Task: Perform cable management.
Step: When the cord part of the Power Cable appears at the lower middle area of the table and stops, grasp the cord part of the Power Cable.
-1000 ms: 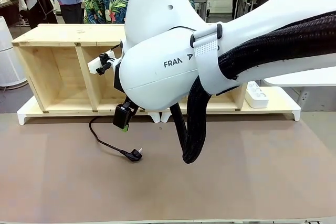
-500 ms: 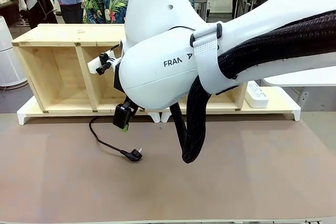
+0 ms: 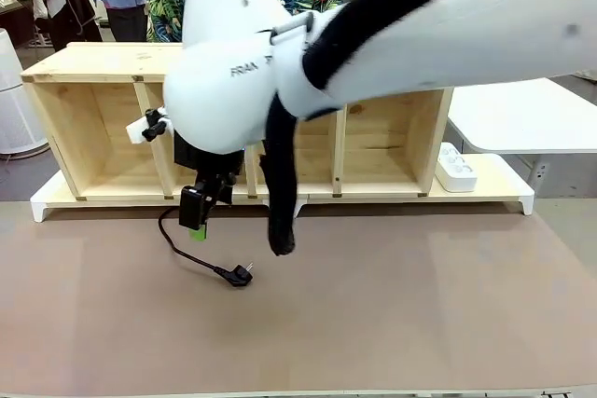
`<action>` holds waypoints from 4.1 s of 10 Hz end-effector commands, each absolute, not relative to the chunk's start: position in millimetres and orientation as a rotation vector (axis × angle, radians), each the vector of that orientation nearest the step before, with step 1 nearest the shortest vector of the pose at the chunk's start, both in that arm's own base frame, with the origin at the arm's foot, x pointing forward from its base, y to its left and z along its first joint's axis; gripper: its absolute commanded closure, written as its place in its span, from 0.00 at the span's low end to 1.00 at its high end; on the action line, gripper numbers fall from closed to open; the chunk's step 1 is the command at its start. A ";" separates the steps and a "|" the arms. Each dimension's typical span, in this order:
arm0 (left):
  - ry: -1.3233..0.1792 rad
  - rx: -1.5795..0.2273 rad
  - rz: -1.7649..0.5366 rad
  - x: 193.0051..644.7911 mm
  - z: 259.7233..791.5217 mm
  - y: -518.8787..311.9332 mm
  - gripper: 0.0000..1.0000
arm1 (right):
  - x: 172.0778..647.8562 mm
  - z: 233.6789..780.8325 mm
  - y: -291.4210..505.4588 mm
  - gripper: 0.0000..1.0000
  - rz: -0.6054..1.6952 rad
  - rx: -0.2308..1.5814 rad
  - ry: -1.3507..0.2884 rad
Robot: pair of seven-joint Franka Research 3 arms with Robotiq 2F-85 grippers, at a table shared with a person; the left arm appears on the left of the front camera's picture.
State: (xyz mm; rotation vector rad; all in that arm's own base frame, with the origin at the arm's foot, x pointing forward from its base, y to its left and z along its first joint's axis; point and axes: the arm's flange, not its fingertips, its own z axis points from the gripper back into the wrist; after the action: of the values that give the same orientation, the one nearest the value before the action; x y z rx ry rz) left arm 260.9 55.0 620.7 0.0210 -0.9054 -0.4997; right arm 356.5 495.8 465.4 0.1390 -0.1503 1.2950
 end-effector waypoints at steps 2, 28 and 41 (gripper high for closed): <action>-0.917 0.020 -0.481 263.8 621.4 53.8 0.00 | 372.3 453.0 521.7 0.00 1.372 0.148 -0.053; -0.917 0.020 -0.481 263.8 621.4 53.8 0.00 | 403.2 309.8 528.5 0.55 1.379 0.002 -0.044; -0.917 0.020 -0.481 263.8 621.4 53.8 0.00 | 409.6 315.4 530.9 1.00 1.386 0.027 -0.034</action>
State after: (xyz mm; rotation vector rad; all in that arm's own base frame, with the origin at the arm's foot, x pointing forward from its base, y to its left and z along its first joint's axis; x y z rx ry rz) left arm 261.0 55.1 620.8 0.0210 -0.9060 -0.4993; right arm 409.9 530.9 315.8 0.0272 -0.0334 1.3858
